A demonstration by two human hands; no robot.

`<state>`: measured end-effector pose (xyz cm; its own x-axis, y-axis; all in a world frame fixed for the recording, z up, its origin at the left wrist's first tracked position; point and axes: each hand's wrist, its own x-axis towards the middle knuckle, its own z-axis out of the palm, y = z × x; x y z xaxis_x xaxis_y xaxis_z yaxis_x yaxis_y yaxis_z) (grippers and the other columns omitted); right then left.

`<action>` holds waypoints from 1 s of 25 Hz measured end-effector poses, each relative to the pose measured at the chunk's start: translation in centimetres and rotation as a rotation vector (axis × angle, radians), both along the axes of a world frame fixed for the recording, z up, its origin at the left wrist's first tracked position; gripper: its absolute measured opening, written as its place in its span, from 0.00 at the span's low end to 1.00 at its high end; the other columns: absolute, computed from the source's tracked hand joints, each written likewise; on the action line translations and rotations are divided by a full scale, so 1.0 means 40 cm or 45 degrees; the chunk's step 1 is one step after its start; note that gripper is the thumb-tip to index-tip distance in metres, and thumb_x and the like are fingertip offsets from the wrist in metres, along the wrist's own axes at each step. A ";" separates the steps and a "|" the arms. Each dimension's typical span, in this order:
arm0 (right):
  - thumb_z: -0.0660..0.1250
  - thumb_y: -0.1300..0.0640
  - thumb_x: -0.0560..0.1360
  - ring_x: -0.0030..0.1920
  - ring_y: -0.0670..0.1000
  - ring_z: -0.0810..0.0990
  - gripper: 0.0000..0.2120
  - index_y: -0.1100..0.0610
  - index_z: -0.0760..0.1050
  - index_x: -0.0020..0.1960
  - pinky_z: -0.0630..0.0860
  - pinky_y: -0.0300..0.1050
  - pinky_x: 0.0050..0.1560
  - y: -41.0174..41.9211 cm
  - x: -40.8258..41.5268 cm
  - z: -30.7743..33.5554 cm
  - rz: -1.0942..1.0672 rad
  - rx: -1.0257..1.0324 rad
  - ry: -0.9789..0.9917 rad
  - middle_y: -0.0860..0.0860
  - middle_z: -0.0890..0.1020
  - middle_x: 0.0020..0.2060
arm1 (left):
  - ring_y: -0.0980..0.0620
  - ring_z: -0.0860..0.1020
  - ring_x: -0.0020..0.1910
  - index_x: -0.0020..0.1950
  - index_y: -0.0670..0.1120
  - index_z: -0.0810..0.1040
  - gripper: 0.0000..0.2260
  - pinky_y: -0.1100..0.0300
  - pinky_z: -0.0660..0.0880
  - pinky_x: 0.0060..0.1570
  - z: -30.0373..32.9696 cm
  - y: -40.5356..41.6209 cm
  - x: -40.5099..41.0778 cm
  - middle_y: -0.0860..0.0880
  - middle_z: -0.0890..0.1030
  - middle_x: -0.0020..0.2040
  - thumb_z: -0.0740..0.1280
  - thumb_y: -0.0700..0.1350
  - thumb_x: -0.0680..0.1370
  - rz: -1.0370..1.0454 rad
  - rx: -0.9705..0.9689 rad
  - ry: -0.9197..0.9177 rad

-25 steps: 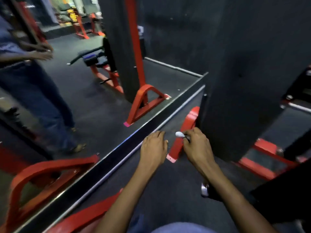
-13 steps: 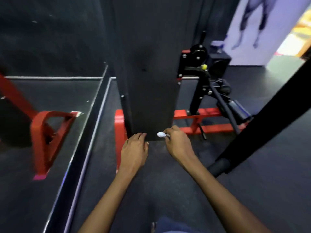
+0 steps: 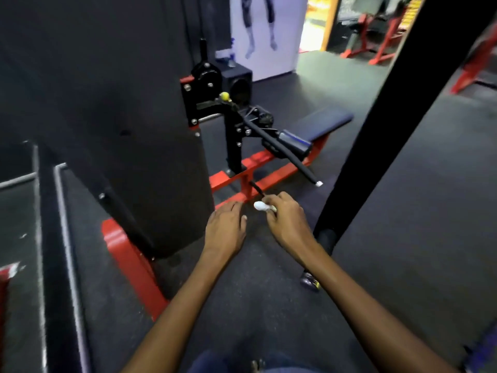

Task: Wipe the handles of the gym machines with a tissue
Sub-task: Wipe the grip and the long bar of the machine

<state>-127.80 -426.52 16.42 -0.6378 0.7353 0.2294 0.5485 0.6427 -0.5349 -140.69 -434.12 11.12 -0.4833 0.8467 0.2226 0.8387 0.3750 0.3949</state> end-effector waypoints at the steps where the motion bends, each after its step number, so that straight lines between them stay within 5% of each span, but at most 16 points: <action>1: 0.63 0.66 0.73 0.48 0.58 0.78 0.13 0.59 0.79 0.55 0.70 0.47 0.48 0.000 0.014 0.004 -0.060 0.005 0.040 0.57 0.77 0.46 | 0.45 0.70 0.69 0.71 0.42 0.70 0.20 0.52 0.65 0.69 0.009 0.038 -0.008 0.43 0.73 0.70 0.63 0.44 0.79 -0.093 0.032 0.007; 6: 0.67 0.72 0.68 0.39 0.42 0.72 0.11 0.61 0.81 0.47 0.66 0.26 0.42 -0.092 0.142 0.015 -0.657 0.176 0.357 0.54 0.76 0.39 | 0.43 0.67 0.72 0.72 0.40 0.70 0.23 0.47 0.66 0.70 0.067 0.165 0.004 0.42 0.69 0.73 0.55 0.49 0.80 -0.574 0.409 -0.025; 10: 0.67 0.72 0.68 0.38 0.60 0.77 0.05 0.65 0.80 0.40 0.62 0.40 0.36 -0.079 0.225 0.006 -1.108 0.113 0.196 0.60 0.76 0.36 | 0.45 0.60 0.76 0.75 0.37 0.62 0.27 0.51 0.59 0.74 0.204 0.234 0.091 0.40 0.62 0.76 0.53 0.54 0.83 -1.071 0.827 -0.237; 15: 0.62 0.72 0.72 0.45 0.54 0.75 0.10 0.66 0.81 0.47 0.62 0.33 0.41 -0.148 0.206 0.010 -0.858 -0.019 0.028 0.61 0.78 0.43 | 0.56 0.44 0.78 0.76 0.39 0.46 0.33 0.53 0.50 0.76 0.282 0.315 0.223 0.37 0.50 0.77 0.58 0.54 0.81 -1.322 0.958 -0.407; 18: 0.66 0.71 0.68 0.36 0.44 0.74 0.08 0.63 0.83 0.39 0.65 0.26 0.37 -0.251 0.255 -0.003 -0.796 0.062 0.024 0.52 0.76 0.31 | 0.56 0.42 0.78 0.79 0.51 0.39 0.35 0.57 0.47 0.76 0.259 0.349 0.227 0.52 0.40 0.79 0.59 0.51 0.81 -1.450 1.050 -0.459; 21: 0.68 0.73 0.67 0.36 0.58 0.78 0.05 0.67 0.80 0.35 0.62 0.40 0.34 -0.176 0.235 0.023 -0.993 0.036 0.007 0.60 0.77 0.32 | 0.53 0.41 0.78 0.77 0.57 0.34 0.36 0.54 0.48 0.76 0.258 0.360 0.232 0.60 0.35 0.77 0.59 0.48 0.82 -1.557 1.108 -0.479; 25: 0.63 0.73 0.72 0.49 0.59 0.76 0.10 0.67 0.81 0.49 0.63 0.34 0.45 -0.127 0.155 0.010 -0.903 -0.009 0.077 0.63 0.79 0.47 | 0.50 0.42 0.78 0.77 0.55 0.34 0.36 0.50 0.49 0.77 0.240 0.376 0.229 0.59 0.36 0.78 0.59 0.45 0.82 -1.573 1.140 -0.490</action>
<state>-121.59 -431.59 16.81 0.0086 0.9700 0.2428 0.8024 0.1381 -0.5806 -131.51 -419.07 20.71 0.2368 0.4114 0.8802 0.2384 -0.9028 0.3578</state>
